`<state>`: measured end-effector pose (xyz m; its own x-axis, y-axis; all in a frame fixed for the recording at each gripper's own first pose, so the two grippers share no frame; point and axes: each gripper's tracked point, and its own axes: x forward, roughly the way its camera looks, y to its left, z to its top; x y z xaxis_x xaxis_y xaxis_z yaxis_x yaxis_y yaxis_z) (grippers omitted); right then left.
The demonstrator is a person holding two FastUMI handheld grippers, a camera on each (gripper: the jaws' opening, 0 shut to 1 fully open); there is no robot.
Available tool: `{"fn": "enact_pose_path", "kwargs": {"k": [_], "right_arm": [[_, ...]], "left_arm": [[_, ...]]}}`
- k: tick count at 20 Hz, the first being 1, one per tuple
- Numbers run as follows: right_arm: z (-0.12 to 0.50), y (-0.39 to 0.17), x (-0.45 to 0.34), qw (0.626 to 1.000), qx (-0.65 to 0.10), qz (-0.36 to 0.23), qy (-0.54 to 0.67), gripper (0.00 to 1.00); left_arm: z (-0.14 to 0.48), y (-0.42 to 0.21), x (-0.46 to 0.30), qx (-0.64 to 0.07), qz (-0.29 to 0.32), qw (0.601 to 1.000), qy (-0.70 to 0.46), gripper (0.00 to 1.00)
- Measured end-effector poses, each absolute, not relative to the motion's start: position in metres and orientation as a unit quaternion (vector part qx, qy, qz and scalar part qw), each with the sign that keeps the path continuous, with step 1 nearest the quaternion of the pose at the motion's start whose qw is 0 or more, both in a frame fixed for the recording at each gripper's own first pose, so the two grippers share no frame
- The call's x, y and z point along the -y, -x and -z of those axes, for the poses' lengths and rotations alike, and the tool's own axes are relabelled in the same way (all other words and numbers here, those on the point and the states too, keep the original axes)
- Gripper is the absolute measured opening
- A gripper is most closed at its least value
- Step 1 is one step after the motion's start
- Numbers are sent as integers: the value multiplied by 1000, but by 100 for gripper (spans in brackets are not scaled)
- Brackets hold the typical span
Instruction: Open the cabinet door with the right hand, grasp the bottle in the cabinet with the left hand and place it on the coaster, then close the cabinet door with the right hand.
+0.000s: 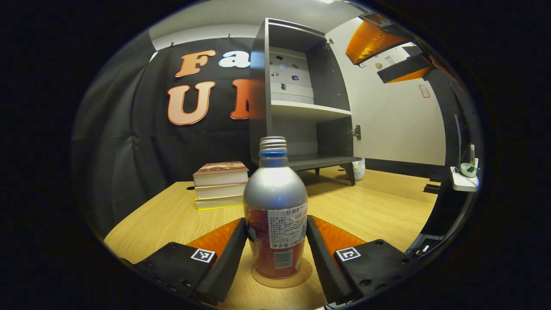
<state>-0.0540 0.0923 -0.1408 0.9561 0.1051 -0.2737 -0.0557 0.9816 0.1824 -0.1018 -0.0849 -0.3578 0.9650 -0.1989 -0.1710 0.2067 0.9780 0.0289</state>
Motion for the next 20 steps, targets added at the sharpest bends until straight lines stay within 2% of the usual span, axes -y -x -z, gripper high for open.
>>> {"fn": "enact_pose_path", "kwargs": {"k": [2, 4, 13, 16, 18, 20], "right_arm": [[136, 57, -91, 986, -139, -38, -83, 90], [132, 59, -89, 986, -139, -36, -82, 93], [118, 73, -86, 988, -133, -32, -71, 92], [104, 74, -76, 990, -123, -21, -69, 93], [93, 76, -67, 991, -115, -9, -69, 89], [83, 80, -55, 992, -110, 5, -66, 93]], "left_arm": [[357, 101, 80, -88, 96, 991, -13, 87], [357, 102, 81, -91, 94, 991, -8, 91], [346, 97, 88, -89, 102, 991, -11, 91], [326, 88, 88, -76, 97, 992, -11, 96], [305, 79, 90, -60, 98, 993, -6, 96], [284, 72, 91, -47, 99, 994, -7, 96]]}}
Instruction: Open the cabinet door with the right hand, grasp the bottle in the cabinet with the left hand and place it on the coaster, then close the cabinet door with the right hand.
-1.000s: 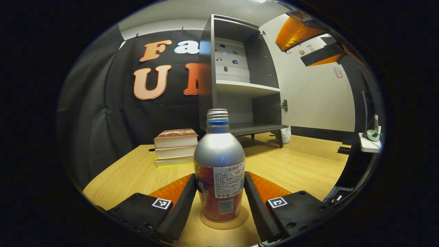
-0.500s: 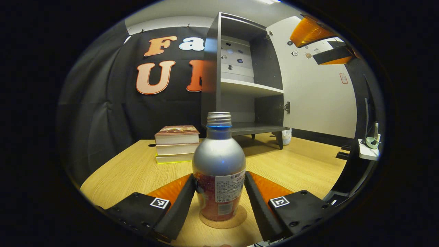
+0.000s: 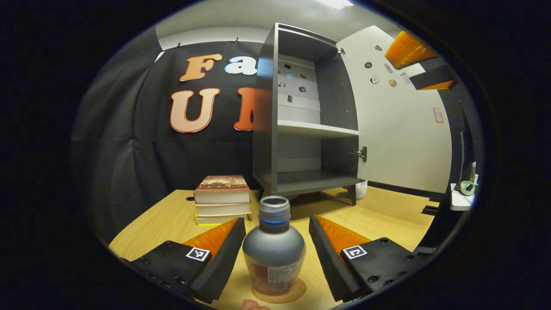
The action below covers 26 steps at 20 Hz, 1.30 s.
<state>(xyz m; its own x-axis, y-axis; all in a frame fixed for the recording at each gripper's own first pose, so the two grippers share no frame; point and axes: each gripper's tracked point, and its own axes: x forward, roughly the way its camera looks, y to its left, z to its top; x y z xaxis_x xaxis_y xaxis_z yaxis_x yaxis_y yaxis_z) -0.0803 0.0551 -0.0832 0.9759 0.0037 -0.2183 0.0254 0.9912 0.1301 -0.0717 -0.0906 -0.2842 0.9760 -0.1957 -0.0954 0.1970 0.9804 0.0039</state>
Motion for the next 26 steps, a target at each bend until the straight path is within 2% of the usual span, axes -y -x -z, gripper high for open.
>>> {"fn": "enact_pose_path", "kwargs": {"k": [6, 17, 26], "right_arm": [[56, 90, -24, 993, -91, 26, -65, 93], [14, 121, 72, 993, -59, -7, -103, 93], [9, 138, 145, 997, -34, 29, -66, 93]], "left_arm": [[226, 66, 92, -32, 96, 995, -3, 96], [144, 78, 113, -54, 34, 998, 19, 95], [76, 76, 155, -37, 31, 999, 15, 95]]}}
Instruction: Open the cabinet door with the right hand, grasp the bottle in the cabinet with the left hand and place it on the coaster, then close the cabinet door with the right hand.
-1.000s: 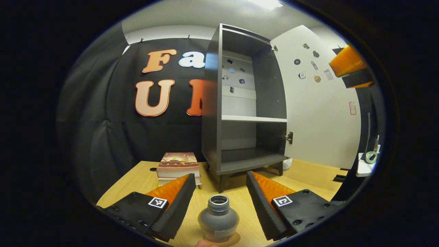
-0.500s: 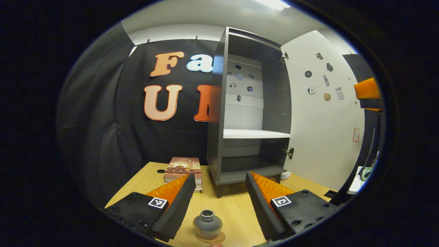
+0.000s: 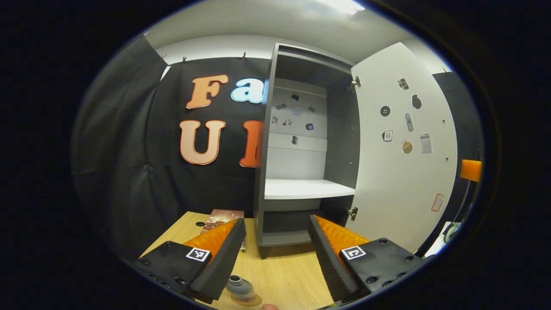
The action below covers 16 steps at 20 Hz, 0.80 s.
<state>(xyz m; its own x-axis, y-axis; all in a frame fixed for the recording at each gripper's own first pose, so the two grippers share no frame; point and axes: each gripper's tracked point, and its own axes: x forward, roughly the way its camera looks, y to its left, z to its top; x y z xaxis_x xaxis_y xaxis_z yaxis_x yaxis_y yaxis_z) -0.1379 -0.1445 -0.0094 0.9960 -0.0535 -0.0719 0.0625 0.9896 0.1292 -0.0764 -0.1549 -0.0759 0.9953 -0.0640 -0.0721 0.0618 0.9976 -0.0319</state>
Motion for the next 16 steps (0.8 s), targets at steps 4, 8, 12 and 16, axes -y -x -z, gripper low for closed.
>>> {"fn": "enact_pose_path", "kwargs": {"k": [4, 8, 12, 16], "right_arm": [[1, 143, 187, 995, -22, 83, -50, 93], [1, 153, 234, 989, -20, 143, -29, 93], [-2, 160, 288, 977, -28, 211, -9, 93], [-2, 140, 308, 975, -31, 218, -20, 89]], "left_arm": [[48, 74, 163, -22, 42, 999, 15, 94], [34, 74, 161, -10, 43, 999, -8, 95], [34, 69, 161, -12, 48, 999, -18, 95], [37, 66, 158, -18, 49, 999, -9, 94]]}}
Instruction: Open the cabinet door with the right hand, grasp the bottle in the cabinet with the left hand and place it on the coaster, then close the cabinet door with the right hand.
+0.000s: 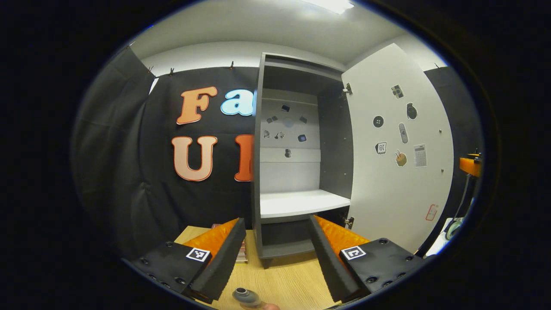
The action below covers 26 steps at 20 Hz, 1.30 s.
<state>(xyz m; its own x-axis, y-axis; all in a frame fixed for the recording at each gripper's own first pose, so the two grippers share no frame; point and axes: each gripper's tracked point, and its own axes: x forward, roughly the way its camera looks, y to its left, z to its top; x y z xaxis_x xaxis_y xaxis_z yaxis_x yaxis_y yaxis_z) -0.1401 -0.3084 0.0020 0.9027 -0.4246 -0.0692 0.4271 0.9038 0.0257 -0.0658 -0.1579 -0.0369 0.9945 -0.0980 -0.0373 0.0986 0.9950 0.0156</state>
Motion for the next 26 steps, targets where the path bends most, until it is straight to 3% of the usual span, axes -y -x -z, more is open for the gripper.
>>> {"fn": "enact_pose_path", "kwargs": {"k": [2, 12, 21, 26], "right_arm": [[1, 129, 304, 978, -36, 202, -32, 94], [3, 116, 271, 987, -42, 140, -61, 90], [-9, 73, 152, 995, -35, -27, -92, 89], [-16, 28, 100, 998, -17, -28, -54, 90]], "left_arm": [[40, 64, 154, -24, 44, 999, -5, 95], [48, 57, 130, -39, 9, 999, 5, 95], [38, 70, 112, -31, -22, 999, 0, 95], [32, 58, 78, -17, -26, 999, 3, 95]]}}
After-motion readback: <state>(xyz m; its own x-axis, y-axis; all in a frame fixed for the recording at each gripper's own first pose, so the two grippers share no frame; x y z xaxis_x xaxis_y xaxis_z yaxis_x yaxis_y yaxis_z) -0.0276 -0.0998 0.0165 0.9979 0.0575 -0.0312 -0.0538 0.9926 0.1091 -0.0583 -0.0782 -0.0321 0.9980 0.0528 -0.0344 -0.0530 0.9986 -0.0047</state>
